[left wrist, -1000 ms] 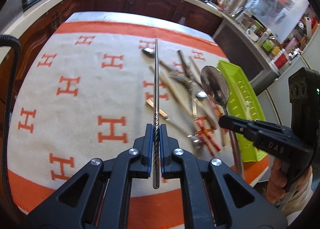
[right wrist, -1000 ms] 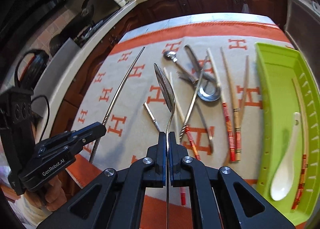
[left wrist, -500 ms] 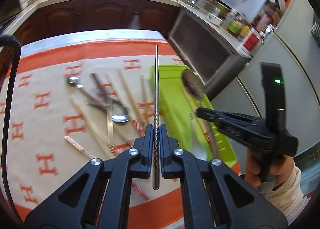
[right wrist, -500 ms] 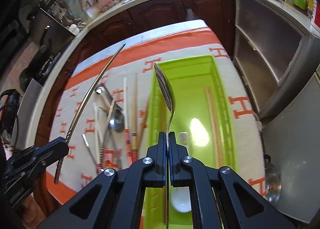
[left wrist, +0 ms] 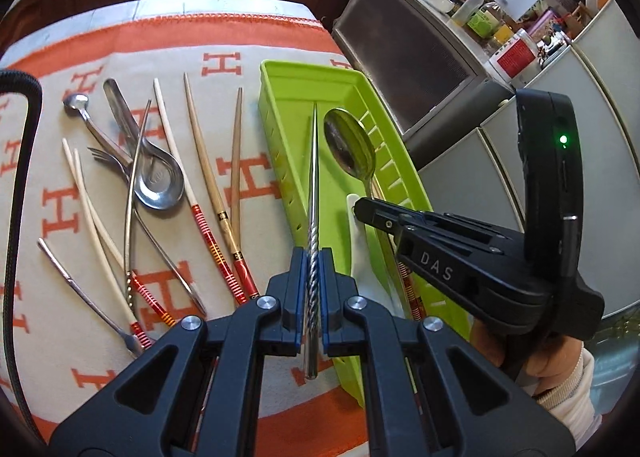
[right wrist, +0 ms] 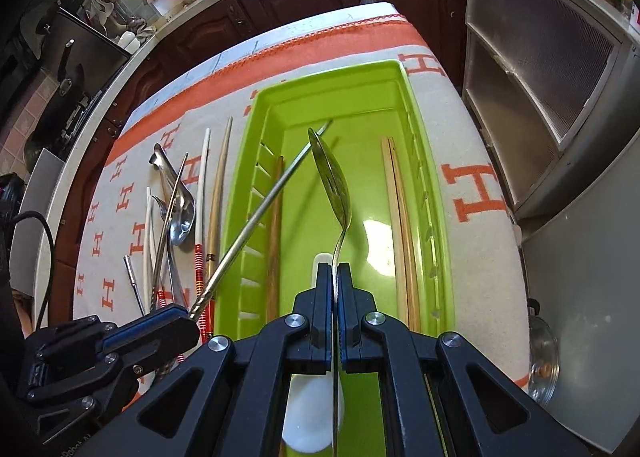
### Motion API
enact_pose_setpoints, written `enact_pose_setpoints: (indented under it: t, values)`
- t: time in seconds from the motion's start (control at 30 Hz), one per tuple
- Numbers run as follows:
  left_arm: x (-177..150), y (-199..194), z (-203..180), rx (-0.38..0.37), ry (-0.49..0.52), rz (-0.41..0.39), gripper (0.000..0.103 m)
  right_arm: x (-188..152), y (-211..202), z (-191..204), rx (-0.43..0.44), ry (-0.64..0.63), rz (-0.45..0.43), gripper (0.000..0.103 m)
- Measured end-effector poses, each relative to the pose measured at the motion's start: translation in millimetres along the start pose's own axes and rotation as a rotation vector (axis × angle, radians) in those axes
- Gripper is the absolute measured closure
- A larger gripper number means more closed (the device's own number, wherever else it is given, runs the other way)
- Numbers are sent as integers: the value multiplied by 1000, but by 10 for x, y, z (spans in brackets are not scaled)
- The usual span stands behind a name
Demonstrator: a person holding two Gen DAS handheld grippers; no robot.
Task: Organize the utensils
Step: 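Carry the spoon and twisted chopstick into the green tray and open both tools, then withdraw both open tools from the tray back to the pile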
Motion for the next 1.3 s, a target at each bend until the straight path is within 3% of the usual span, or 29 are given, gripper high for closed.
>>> enact_pose_setpoints:
  t: [0.3, 0.43, 0.53, 0.83, 0.97, 1.13, 1.3]
  values:
    - [17, 94, -50, -35, -34, 15, 99, 16, 71, 15, -16, 12, 3, 101]
    - [15, 90, -160, -45, -15, 18, 99, 30, 23, -30, -65, 16, -6, 101]
    - [-25, 106, -264, -55, 12, 41, 99, 7, 12, -86, -54, 31, 5, 100]
    - [-184, -98, -360, -25, 95, 44, 98, -125, -270, -65, -54, 27, -46, 85]
    - [-253, -308, -249, 12, 106, 29, 92, -231, -442, 39, -39, 18, -67, 82]
    - [-299, -580, 3, 46, 86, -8, 72, -384, -633, 230, -20, -1, -87, 79]
    - [-338, -858, 285, 112, 63, -71, 72, -519, -779, 496, -6, -45, -103, 78]
Point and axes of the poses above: each gripper's, at about its wrist camera, not at the fingertips, and y roughly the way its jaws point, z to its left, x to its top, the point moved 7 cm from there along y, roughly the way its jaws point, and after that the axes turned 7 degrees about z, right-handed, at the moved point
